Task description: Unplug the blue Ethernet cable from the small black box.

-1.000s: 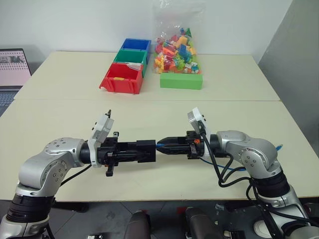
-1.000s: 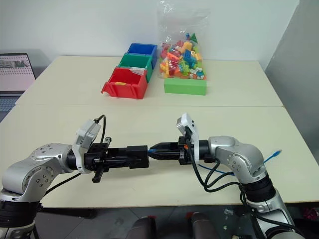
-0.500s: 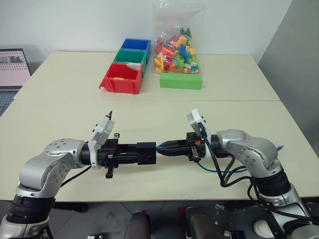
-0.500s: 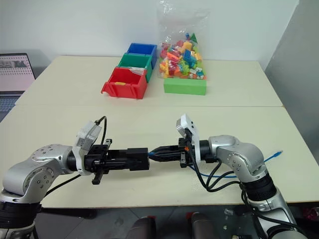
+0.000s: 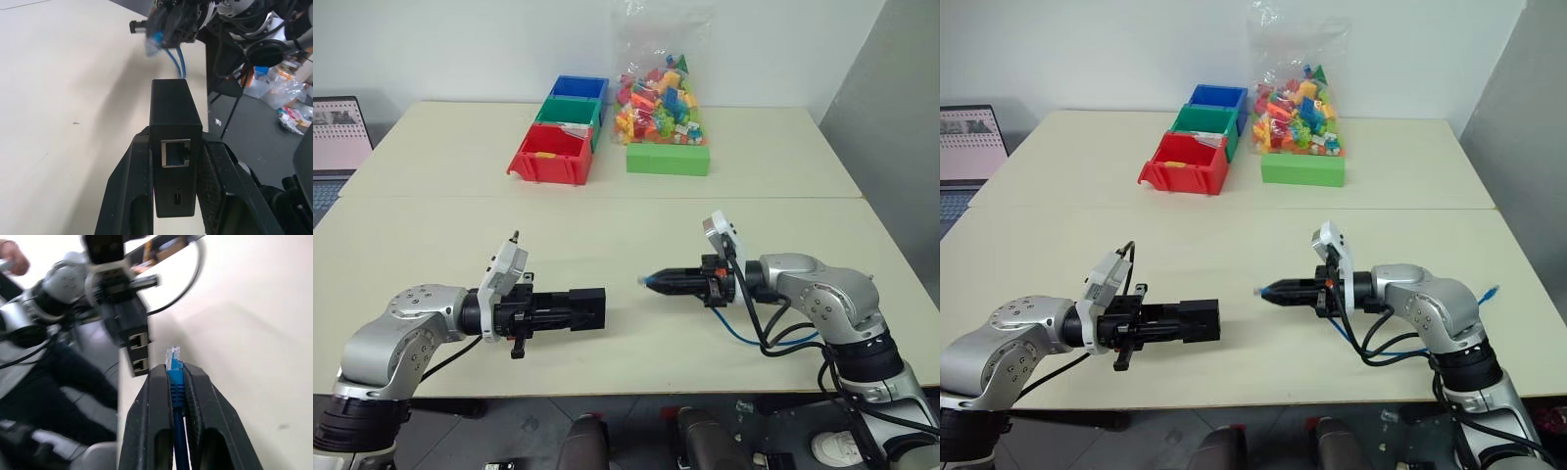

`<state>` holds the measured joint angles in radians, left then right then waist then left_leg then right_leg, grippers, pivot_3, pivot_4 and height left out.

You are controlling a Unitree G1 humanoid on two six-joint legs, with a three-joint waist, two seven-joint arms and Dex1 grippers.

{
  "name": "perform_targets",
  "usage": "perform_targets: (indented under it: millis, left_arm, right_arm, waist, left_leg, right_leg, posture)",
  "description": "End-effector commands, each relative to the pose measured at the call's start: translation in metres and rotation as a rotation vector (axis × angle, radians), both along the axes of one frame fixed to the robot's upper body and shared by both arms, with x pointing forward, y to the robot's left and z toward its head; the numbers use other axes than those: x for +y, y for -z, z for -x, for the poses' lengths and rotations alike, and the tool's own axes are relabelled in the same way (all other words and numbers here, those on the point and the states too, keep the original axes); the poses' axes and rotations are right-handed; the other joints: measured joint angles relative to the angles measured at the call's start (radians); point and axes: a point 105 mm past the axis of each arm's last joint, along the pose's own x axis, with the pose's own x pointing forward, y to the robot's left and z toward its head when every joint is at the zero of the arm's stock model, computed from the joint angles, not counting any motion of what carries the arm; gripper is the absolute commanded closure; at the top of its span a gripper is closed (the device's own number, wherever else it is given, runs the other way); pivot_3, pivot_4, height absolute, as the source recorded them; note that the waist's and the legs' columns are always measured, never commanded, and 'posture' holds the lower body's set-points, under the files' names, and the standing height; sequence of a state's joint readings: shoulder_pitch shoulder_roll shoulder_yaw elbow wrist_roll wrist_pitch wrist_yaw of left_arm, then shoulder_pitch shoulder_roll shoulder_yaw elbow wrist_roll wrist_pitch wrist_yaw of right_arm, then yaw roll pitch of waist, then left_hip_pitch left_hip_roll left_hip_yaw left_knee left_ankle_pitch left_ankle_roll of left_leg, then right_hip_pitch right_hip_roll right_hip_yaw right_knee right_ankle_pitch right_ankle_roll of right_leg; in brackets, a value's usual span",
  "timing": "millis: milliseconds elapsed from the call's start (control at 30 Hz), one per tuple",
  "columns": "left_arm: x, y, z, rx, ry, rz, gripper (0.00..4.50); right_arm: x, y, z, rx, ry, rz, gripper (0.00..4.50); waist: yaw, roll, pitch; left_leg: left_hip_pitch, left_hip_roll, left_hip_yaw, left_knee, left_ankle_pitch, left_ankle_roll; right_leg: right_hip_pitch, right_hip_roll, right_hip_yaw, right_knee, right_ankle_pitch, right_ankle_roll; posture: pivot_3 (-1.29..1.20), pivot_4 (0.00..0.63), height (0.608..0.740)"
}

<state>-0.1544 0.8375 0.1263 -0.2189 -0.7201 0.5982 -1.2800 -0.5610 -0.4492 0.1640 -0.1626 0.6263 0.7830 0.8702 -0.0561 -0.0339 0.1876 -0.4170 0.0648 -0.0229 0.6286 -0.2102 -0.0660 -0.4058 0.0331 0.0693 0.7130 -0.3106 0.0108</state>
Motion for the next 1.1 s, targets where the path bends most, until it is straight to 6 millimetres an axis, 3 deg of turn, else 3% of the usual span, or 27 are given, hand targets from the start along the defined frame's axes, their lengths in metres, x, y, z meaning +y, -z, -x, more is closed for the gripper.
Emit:
perform_targets:
  millis: [33,233,400,467,667,800,933,1033,1100]
  left_arm:
    - [0.004,-0.004,-0.008,-0.06,-0.081,-0.006,3.71]
    - [0.001,-0.001,-0.022,-0.108,-0.157,-0.009,3.71]
    - [-0.001,0.002,-0.024,-0.131,-0.169,-0.021,3.71]
    - [-0.002,0.003,-0.024,-0.136,-0.173,-0.022,3.71]
    - [0.001,0.002,-0.035,-0.177,-0.257,0.005,3.71]
    - [0.006,-0.004,-0.056,-0.236,-0.38,0.031,3.71]
    - [0.026,-0.015,-0.101,-0.372,-0.67,0.025,3.71]
    - [0.046,-0.02,-0.128,-0.478,-0.876,0.002,3.71]
    - [0.06,-0.018,-0.143,-0.522,-1.001,-0.026,3.71]
  right_arm:
    - [-0.023,-0.018,-0.07,-0.298,0.425,0.059,4.46]
    - [-0.048,-0.003,-0.134,-0.349,0.788,0.212,4.46]
    - [-0.056,0.006,-0.157,-0.244,0.922,0.229,4.46]
    - [-0.056,0.009,-0.161,-0.207,0.941,0.219,3.73]
    - [-0.053,-0.002,-0.16,-0.258,0.93,0.165,2.42]
    - [-0.049,-0.02,-0.147,-0.352,0.839,0.113,1.55]
    - [-0.012,-0.032,-0.095,-0.448,0.458,0.085,0.59]
    - [0.006,-0.033,-0.052,-0.432,0.232,0.083,0.59]
    - [0.012,-0.035,-0.036,-0.42,0.17,0.086,0.59]
  waist:
    - [-0.001,0.001,0.0]
    - [-0.001,0.0,0.0]
    - [-0.001,0.0,0.0]
    - [-0.001,0.001,0.0]
    - [-0.001,0.001,0.0]
    - [0.001,0.001,0.0]
    - [0.011,0.001,0.001]
    - [0.014,0.001,0.001]
    - [0.013,0.001,0.001]
  left_leg:
    - [0.0,0.0,0.001,0.0,0.0,0.0]
    - [0.0,0.0,0.003,0.0,0.0,0.0]
    - [-0.001,0.0,0.003,-0.001,0.0,0.0]
    - [-0.001,0.0,0.003,-0.001,0.0,0.0]
    - [-0.001,0.0,0.003,-0.001,0.0,0.0]
    - [-0.001,0.0,0.002,-0.001,0.0,0.0]
    - [-0.002,-0.001,0.002,0.0,0.0,0.0]
    - [-0.002,-0.001,0.001,0.0,0.0,0.0]
    - [-0.002,0.0,0.001,0.0,0.0,0.0]
  right_leg:
    - [-0.001,0.0,0.0,0.0,0.0,0.0]
    - [-0.001,0.0,0.001,0.0,0.002,-0.003]
    - [-0.002,-0.001,0.002,0.0,0.003,-0.005]
    - [-0.002,-0.001,0.002,0.0,0.003,-0.005]
    - [-0.002,-0.001,0.002,0.0,0.003,-0.005]
    - [-0.001,-0.001,0.002,0.0,0.003,-0.005]
    - [-0.001,-0.001,0.001,0.0,0.003,-0.005]
    - [-0.001,-0.001,0.0,0.0,0.003,-0.005]
    - [-0.001,0.0,0.0,0.0,0.003,-0.005]
  posture:
    - [0.0,0.15,0.74]
    - [0.0,0.15,0.74]
    - [0.0,0.15,0.74]
    - [0.0,0.15,0.74]
    - [0.0,0.15,0.74]
    - [0.0,0.15,0.74]
    - [0.0,0.15,0.74]
    - [0.0,0.15,0.74]
    - [0.0,0.15,0.74]
